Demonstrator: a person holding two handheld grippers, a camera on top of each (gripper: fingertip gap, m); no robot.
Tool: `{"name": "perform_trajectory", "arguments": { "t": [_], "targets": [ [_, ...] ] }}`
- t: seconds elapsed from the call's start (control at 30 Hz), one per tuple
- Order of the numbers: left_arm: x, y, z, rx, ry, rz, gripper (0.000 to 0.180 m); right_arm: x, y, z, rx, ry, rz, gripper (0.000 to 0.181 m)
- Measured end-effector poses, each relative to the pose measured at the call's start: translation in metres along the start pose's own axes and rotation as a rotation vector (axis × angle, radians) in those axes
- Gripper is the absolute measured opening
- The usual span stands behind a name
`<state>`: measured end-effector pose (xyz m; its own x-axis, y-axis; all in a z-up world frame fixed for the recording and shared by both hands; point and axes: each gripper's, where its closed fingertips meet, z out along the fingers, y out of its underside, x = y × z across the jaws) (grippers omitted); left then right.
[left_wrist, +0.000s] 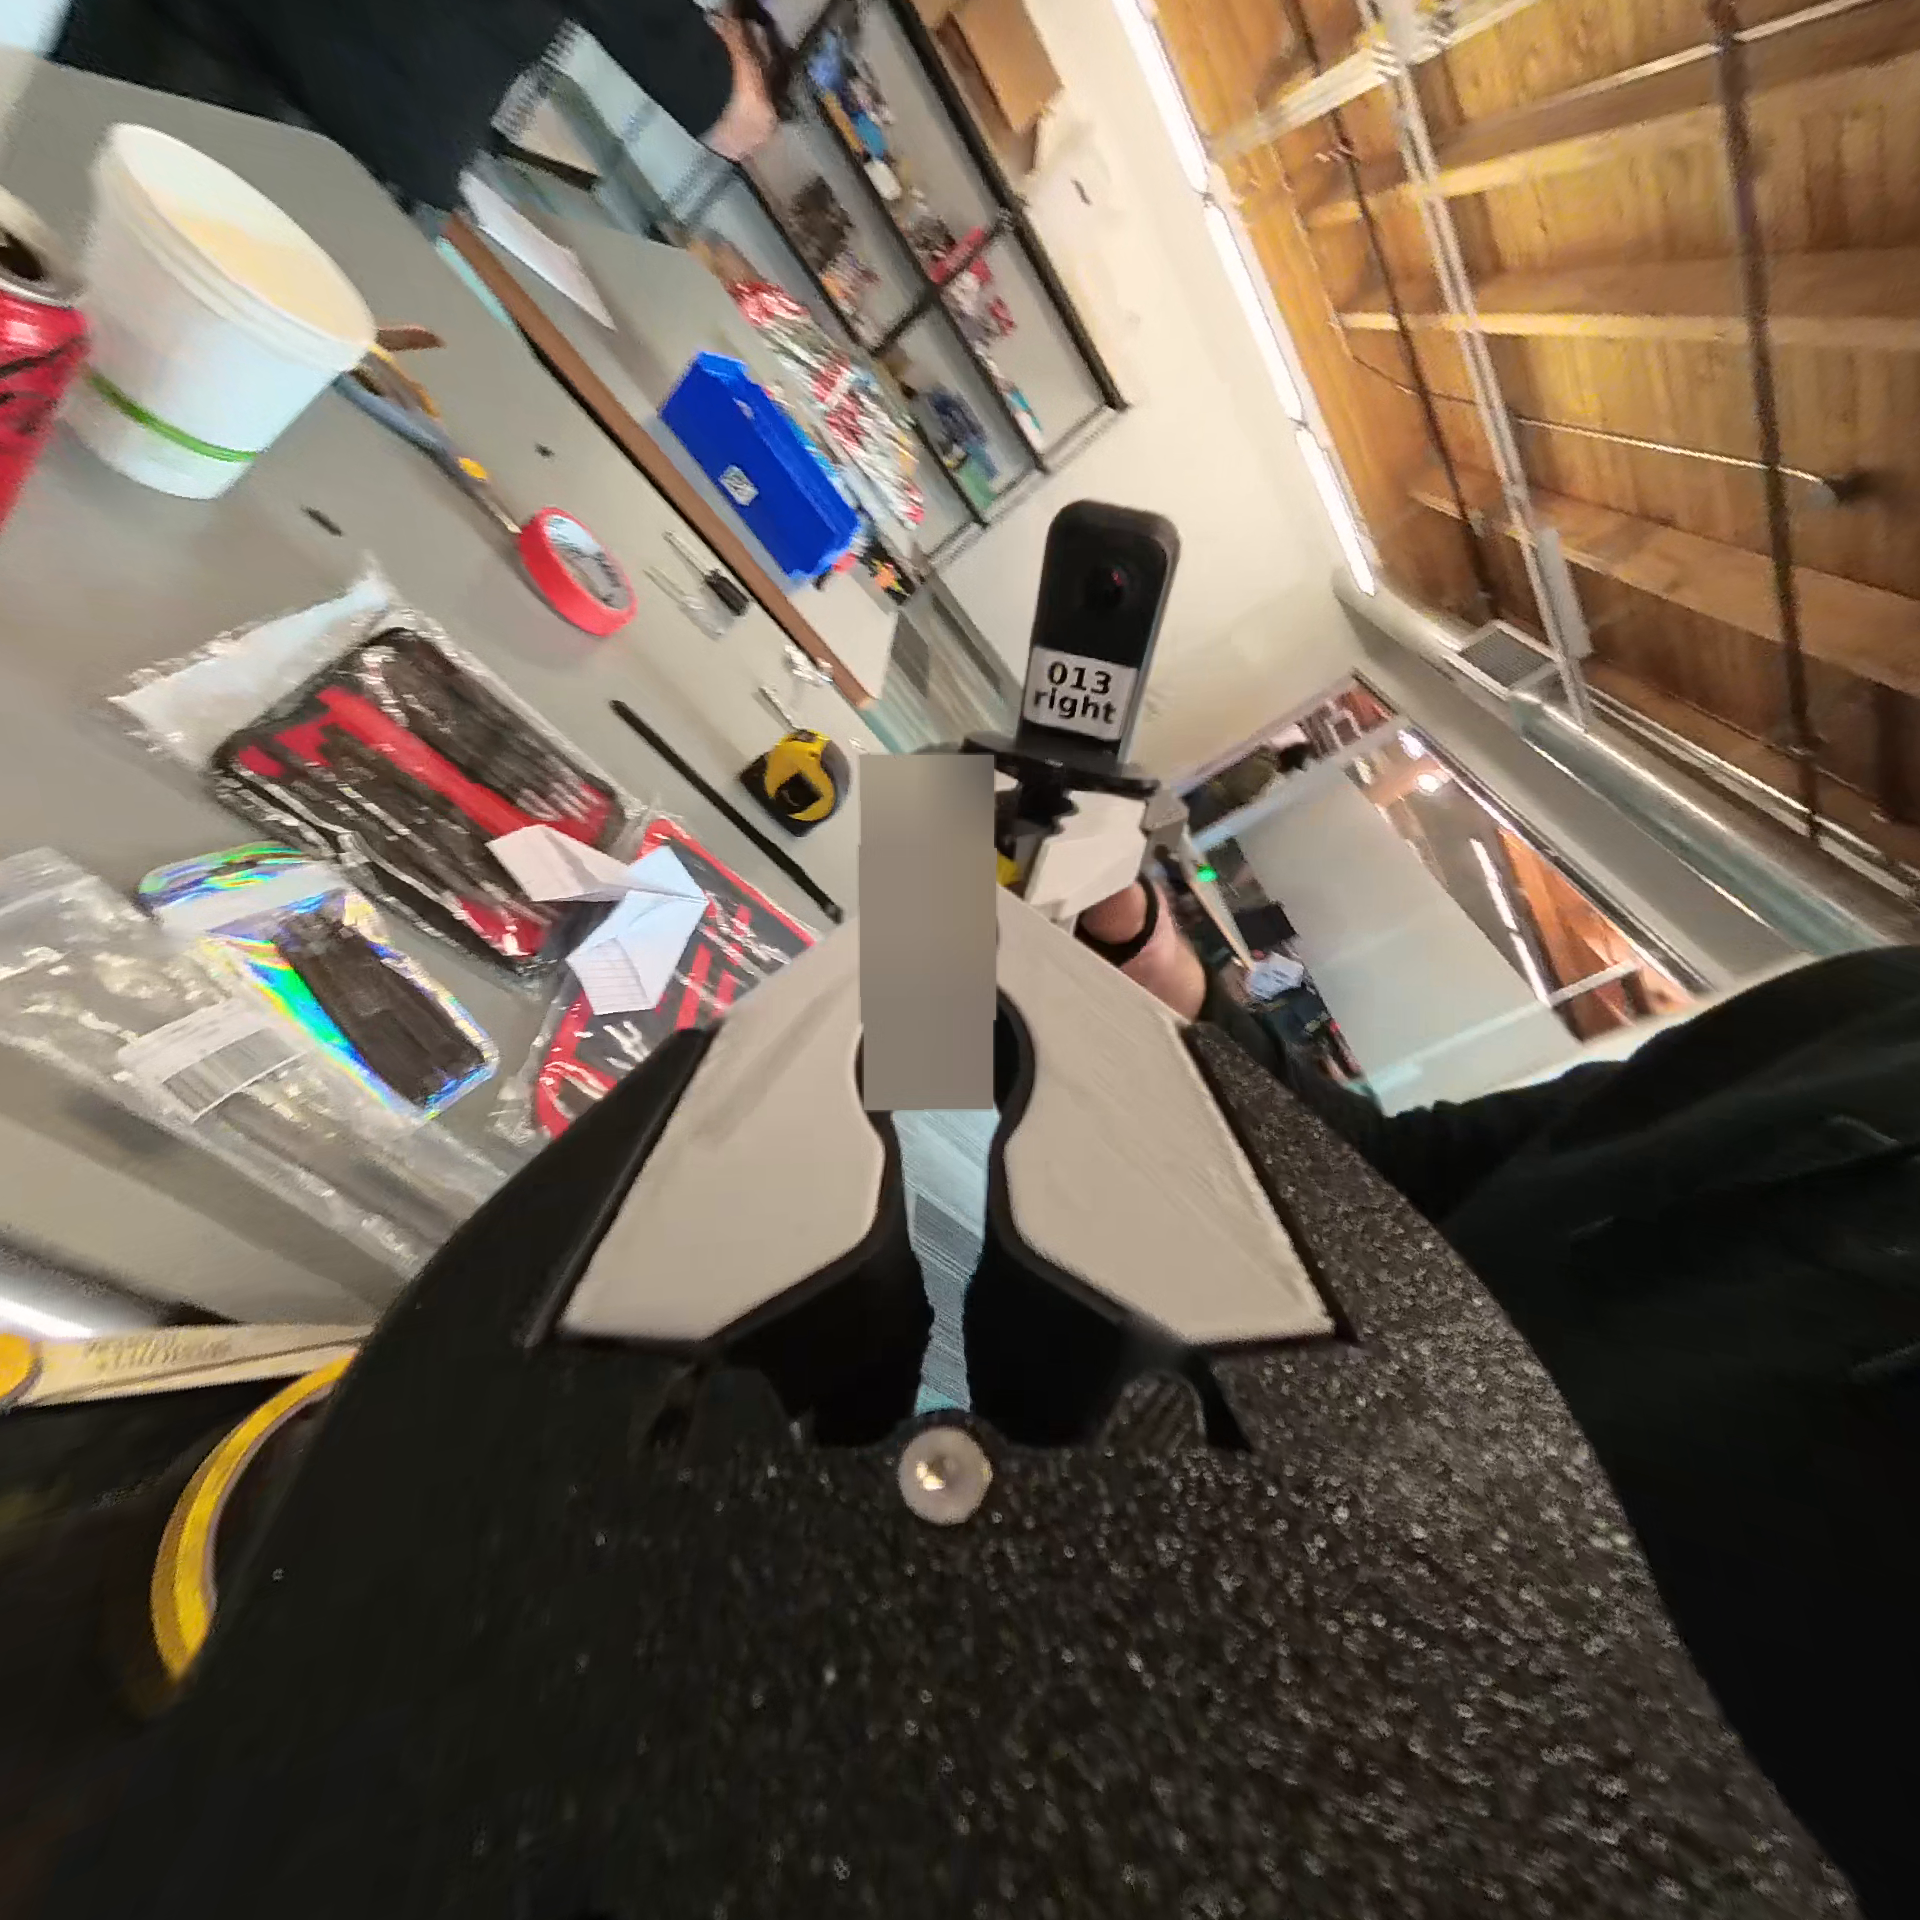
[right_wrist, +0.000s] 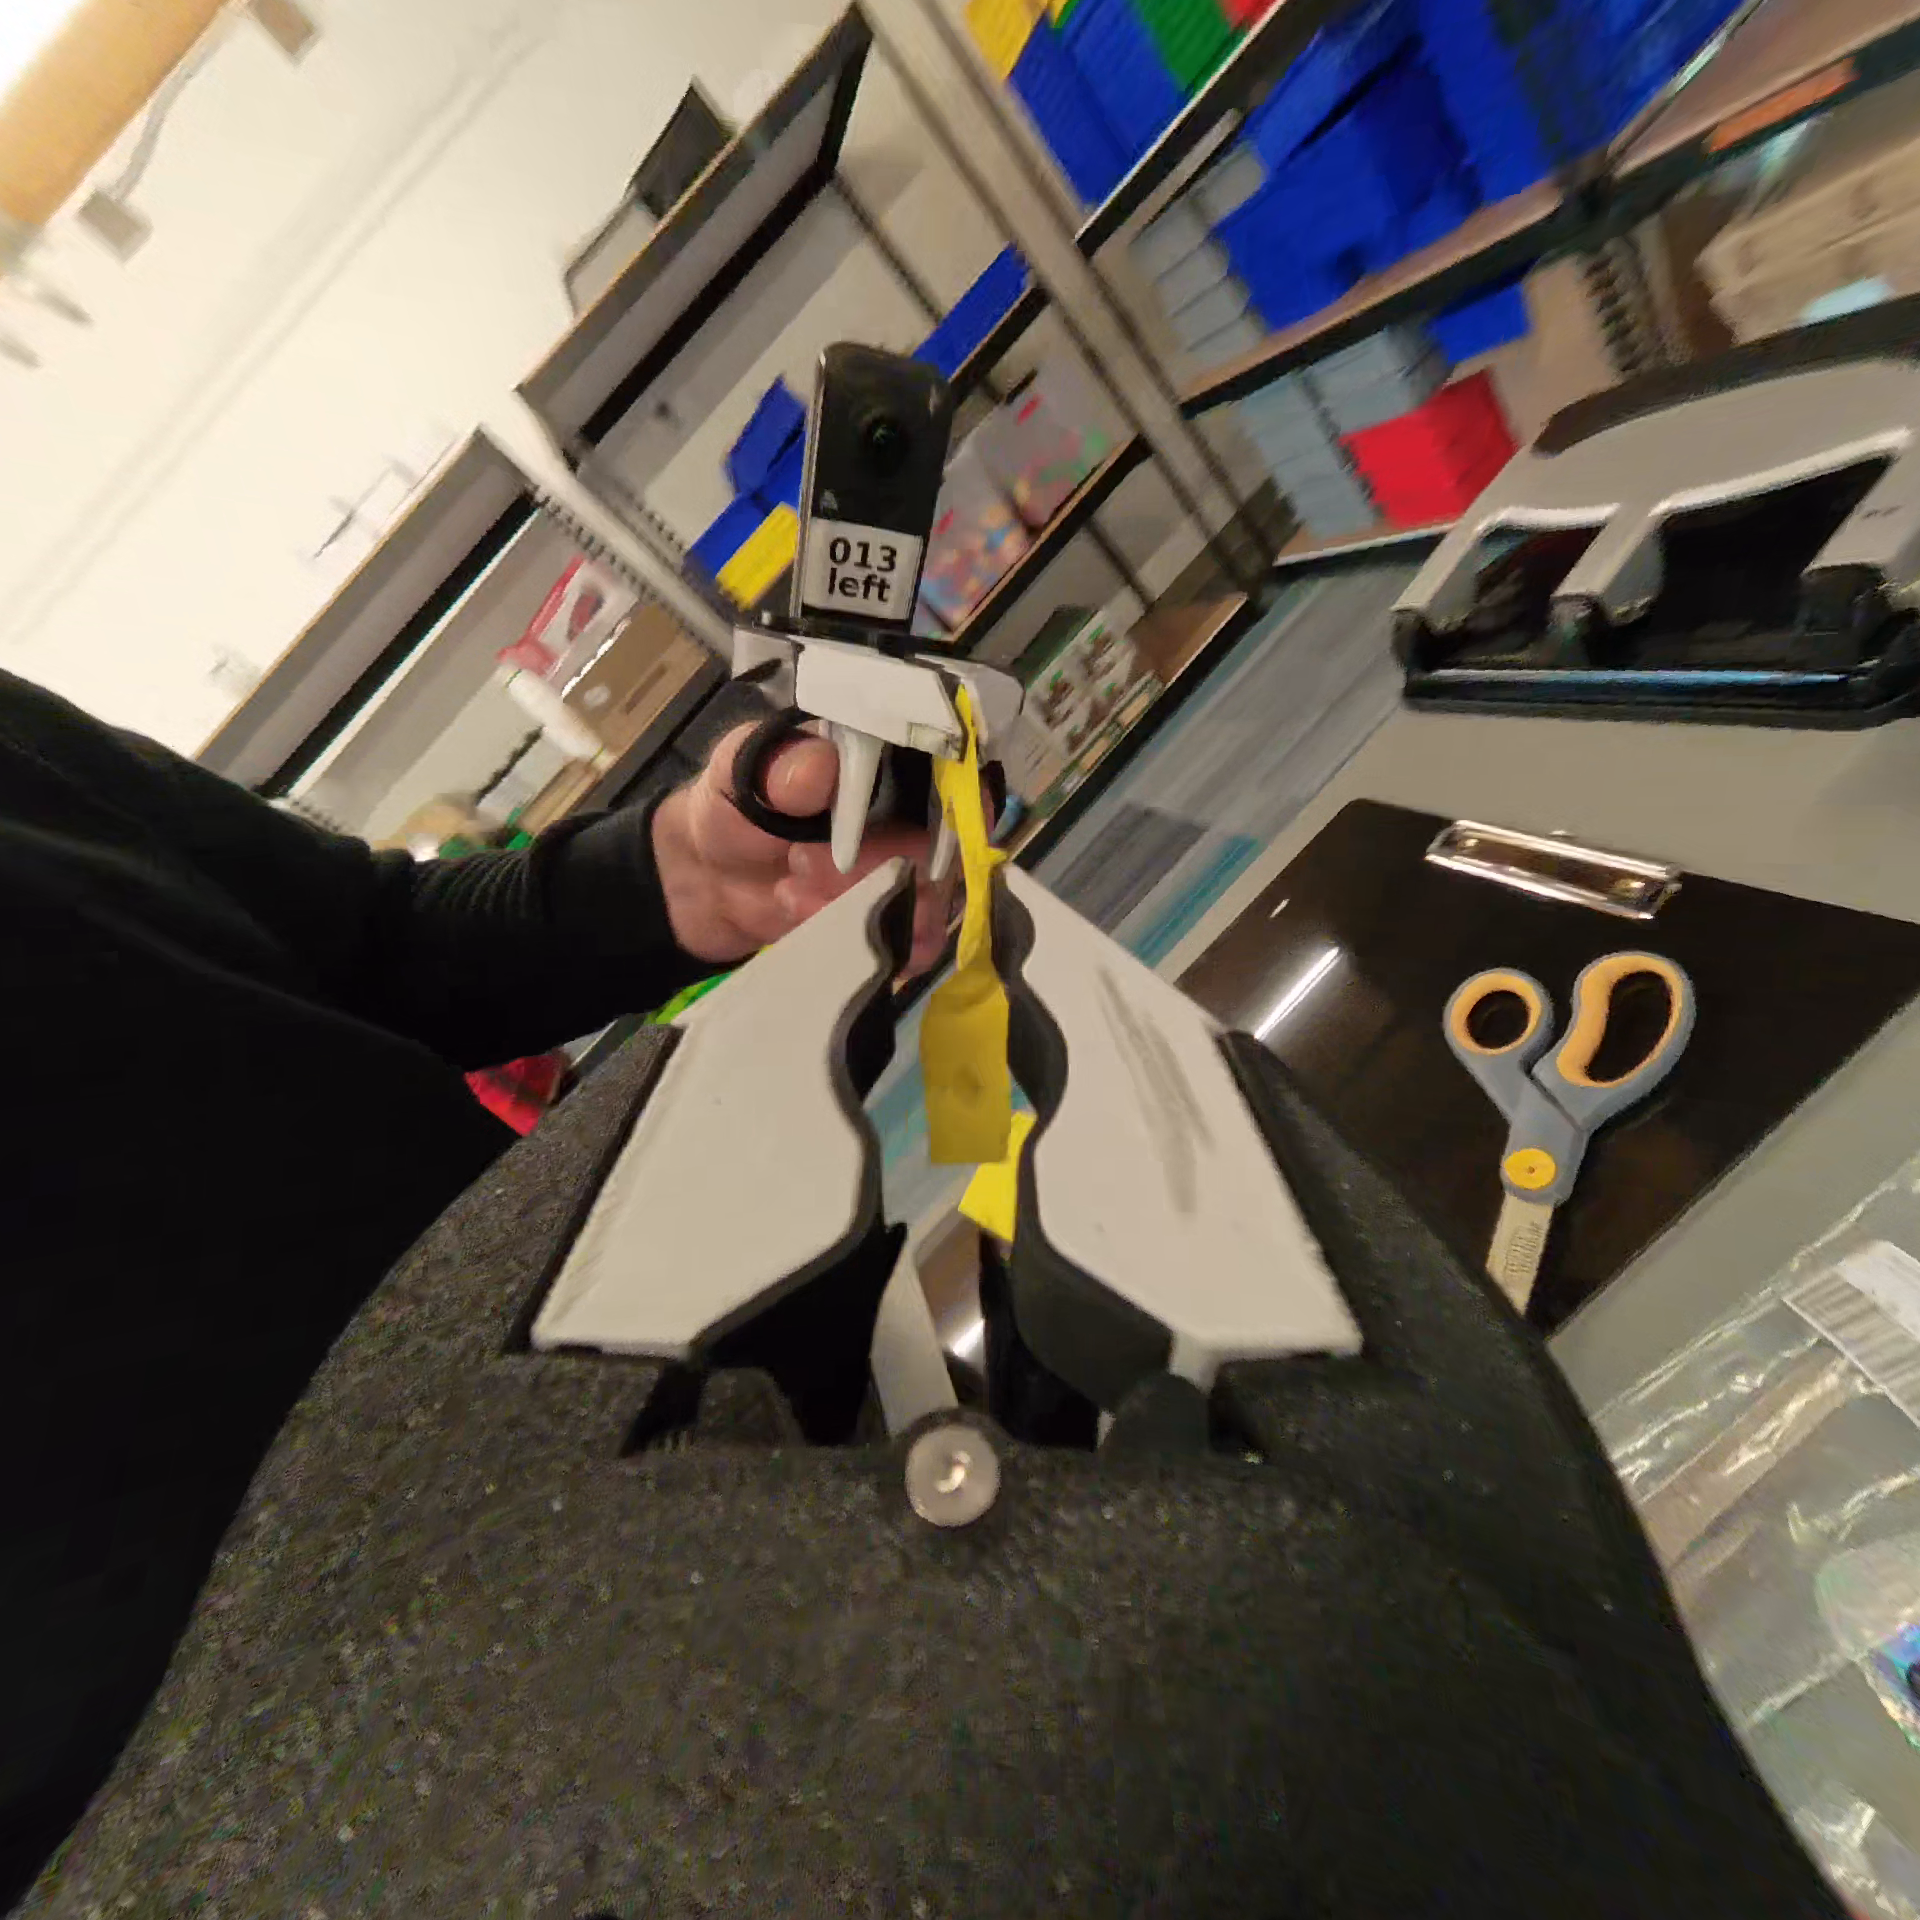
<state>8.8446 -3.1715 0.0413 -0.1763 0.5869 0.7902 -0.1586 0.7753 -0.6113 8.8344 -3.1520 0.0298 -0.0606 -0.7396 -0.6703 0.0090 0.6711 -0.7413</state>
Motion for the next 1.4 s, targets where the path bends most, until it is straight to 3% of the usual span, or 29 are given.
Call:
{"name": "perform_trajectory", "arguments": {
  "t": [0.2, 0.3, 0.37, 0.47, 0.53, 0.6, 0.97, 1.23, 1.4],
  "targets": [
    [-0.005, 0.010, -0.026, 0.032, -0.165, -0.021, 0.000, 0.010, 0.013, 0.024, -0.241, -0.059, -0.094, 0.011],
    [-0.010, 0.010, -0.043, 0.051, -0.222, -0.038, 0.000, 0.010, 0.020, 0.042, -0.327, -0.072, -0.168, 0.028],
    [-0.007, 0.005, -0.057, 0.090, -0.216, -0.030, 0.000, 0.040, 0.028, 0.049, -0.432, 0.114, -0.290, 0.084],
    [-0.012, -0.006, -0.094, 0.158, -0.272, -0.032, 0.000, 0.052, 0.029, 0.050, -0.453, 0.098, -0.251, 0.069],
    [-0.011, -0.004, -0.109, 0.180, -0.258, -0.068, 0.000, 0.061, 0.027, 0.057, -0.454, 0.115, -0.323, 0.070],
    [-0.016, 0.002, -0.121, 0.186, -0.256, -0.110, 0.000, 0.075, 0.035, 0.062, -0.541, 0.136, -0.410, 0.055],
    [-0.051, 0.023, -0.174, 0.303, -0.282, -0.227, 0.000, 0.204, 0.103, 0.113, -0.702, 0.469, -0.244, 0.039],
    [-0.064, 0.033, -0.193, 0.315, -0.307, -0.244, 0.000, 0.256, 0.138, 0.123, -0.859, 0.700, -0.424, 0.048],
    [-0.071, 0.037, -0.203, 0.323, -0.318, -0.256, 0.000, 0.262, 0.141, 0.130, -0.844, 0.726, -0.515, 0.026]
  ]
}}
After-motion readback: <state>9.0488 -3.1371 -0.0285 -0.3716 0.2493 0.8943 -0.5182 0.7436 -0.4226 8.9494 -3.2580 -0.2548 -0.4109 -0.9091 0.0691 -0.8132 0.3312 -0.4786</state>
